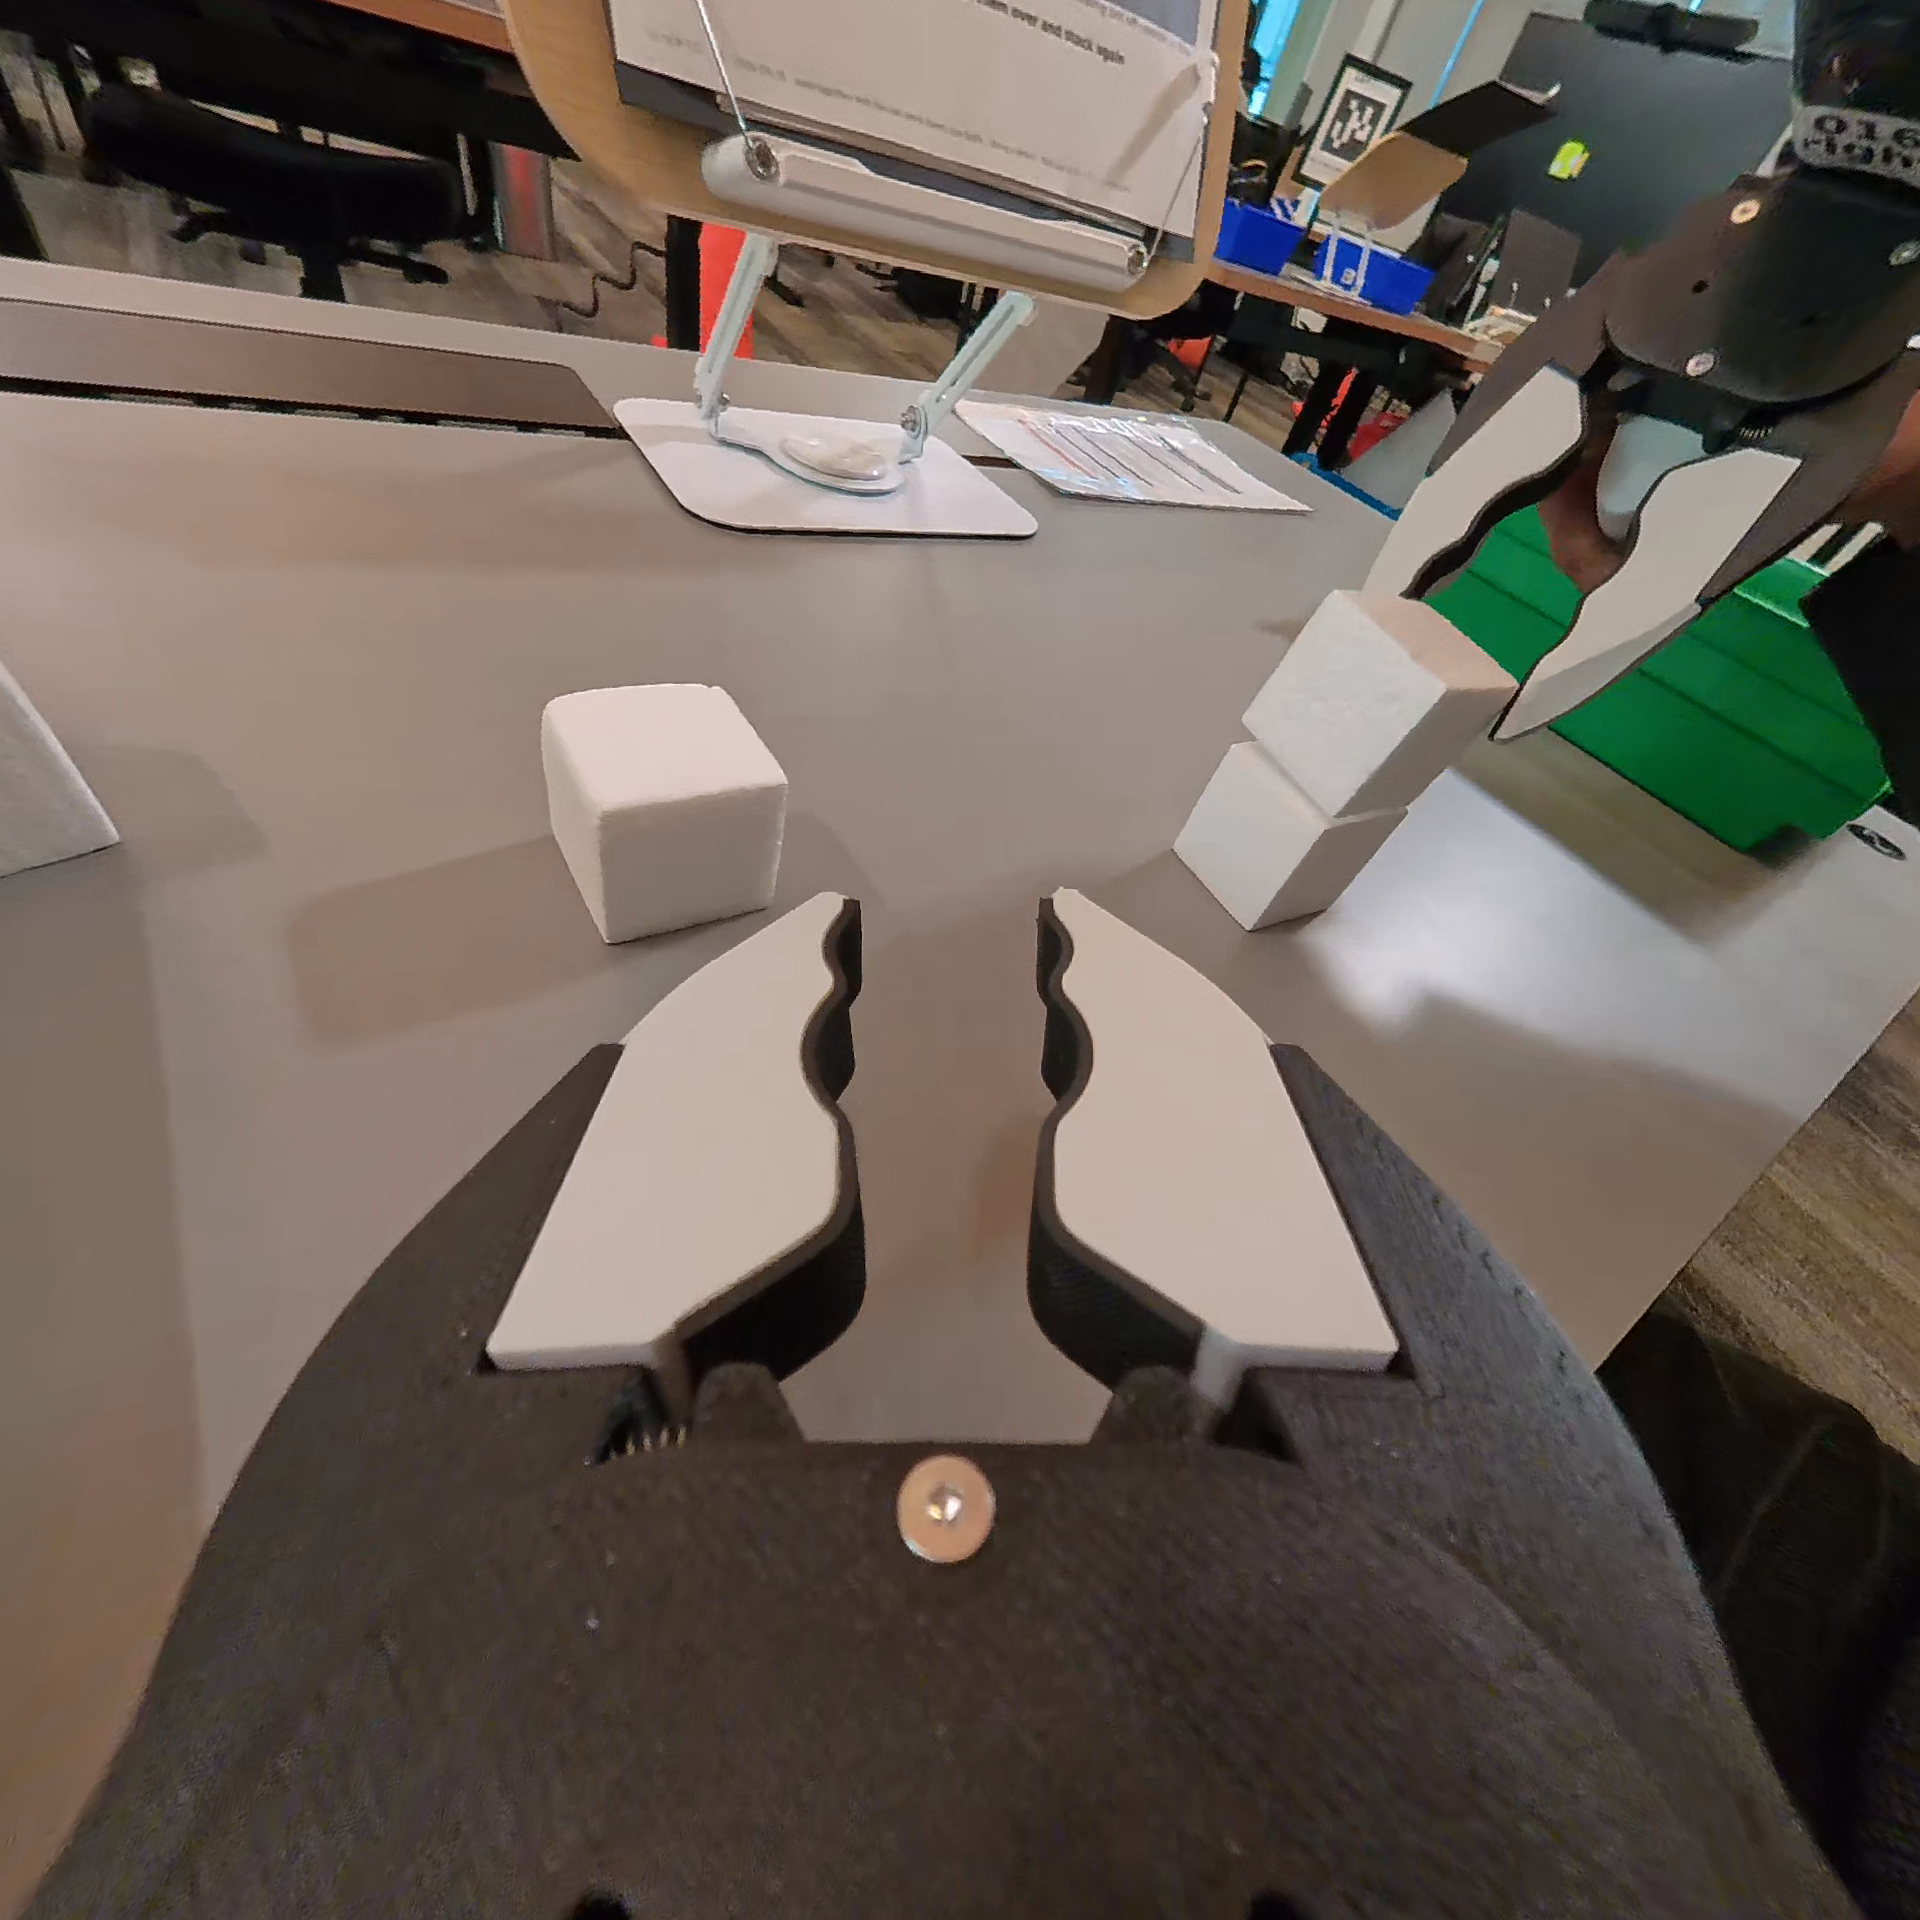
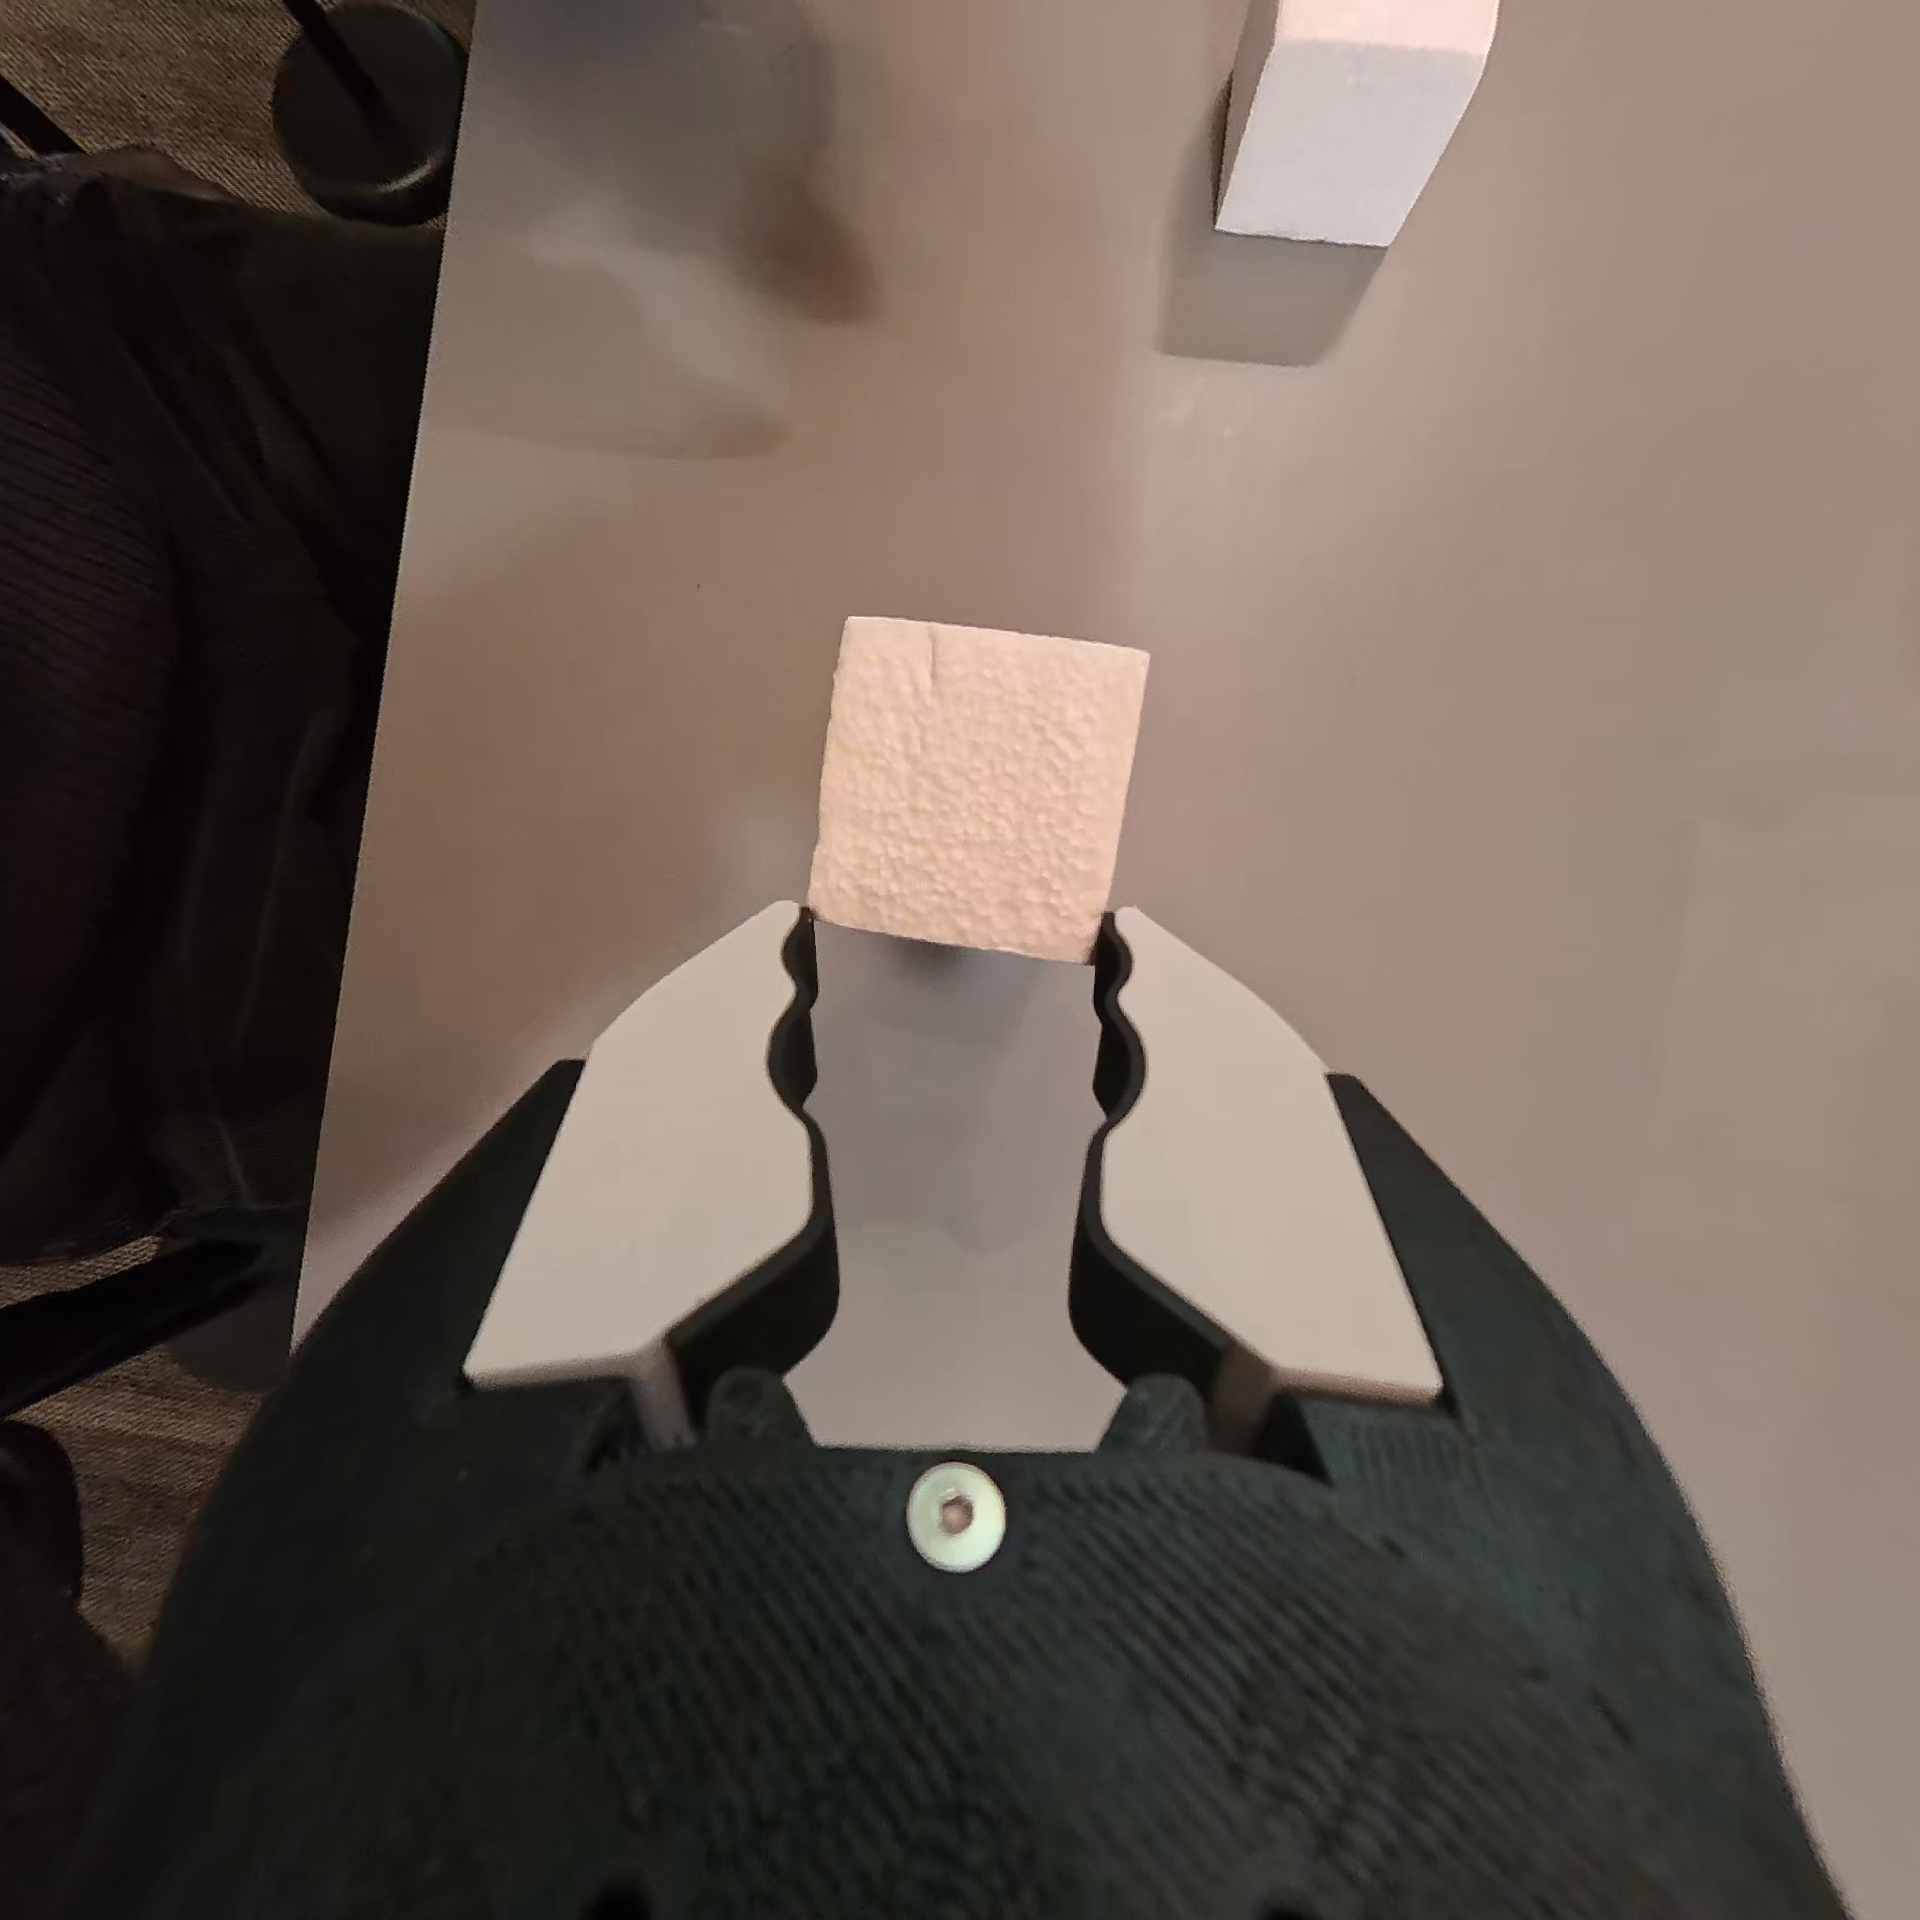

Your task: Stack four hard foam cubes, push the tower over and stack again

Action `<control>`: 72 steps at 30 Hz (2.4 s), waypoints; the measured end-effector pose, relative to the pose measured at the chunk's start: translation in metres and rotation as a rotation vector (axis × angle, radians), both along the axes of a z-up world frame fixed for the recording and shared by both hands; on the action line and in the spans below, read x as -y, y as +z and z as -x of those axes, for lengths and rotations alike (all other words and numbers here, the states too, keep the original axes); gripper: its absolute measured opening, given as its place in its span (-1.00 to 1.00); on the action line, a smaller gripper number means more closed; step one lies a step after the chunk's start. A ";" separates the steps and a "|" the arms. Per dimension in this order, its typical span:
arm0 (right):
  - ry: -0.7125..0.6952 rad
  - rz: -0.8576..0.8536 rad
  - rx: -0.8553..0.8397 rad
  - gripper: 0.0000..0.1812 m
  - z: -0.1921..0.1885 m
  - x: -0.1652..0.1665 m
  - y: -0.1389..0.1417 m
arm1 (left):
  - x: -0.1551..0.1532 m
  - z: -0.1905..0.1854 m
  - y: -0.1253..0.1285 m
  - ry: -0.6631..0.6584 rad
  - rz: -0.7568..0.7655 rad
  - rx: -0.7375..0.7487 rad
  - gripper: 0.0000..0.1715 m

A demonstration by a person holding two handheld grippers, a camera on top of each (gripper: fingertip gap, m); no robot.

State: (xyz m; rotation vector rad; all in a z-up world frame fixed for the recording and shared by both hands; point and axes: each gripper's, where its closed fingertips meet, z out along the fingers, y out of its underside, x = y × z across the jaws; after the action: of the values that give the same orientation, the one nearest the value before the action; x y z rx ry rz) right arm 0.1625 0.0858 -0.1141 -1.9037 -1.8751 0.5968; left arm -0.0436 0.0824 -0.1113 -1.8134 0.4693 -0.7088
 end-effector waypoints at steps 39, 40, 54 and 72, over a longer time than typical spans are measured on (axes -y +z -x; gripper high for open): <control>-0.033 0.029 -0.057 -0.41 0.002 0.001 0.017 | -0.003 0.000 -0.001 -0.003 0.007 0.002 -0.61; -0.031 0.022 -0.080 -0.41 0.004 0.002 0.023 | -0.004 0.001 -0.001 0.000 0.008 0.005 -0.61; -0.166 -0.130 -0.345 0.08 0.014 -0.019 0.068 | -0.007 -0.004 0.000 -0.008 -0.002 -0.006 -0.61; -0.790 -0.723 -0.764 -0.61 -0.053 -0.037 0.141 | -0.019 -0.054 0.005 -0.126 -0.020 0.001 -0.62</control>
State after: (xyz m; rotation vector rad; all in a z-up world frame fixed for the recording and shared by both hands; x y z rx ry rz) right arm 0.2158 0.1230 0.0272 -1.4282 -0.6261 0.2487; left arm 0.0106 0.1017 -0.1063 -1.7765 0.5920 -0.7880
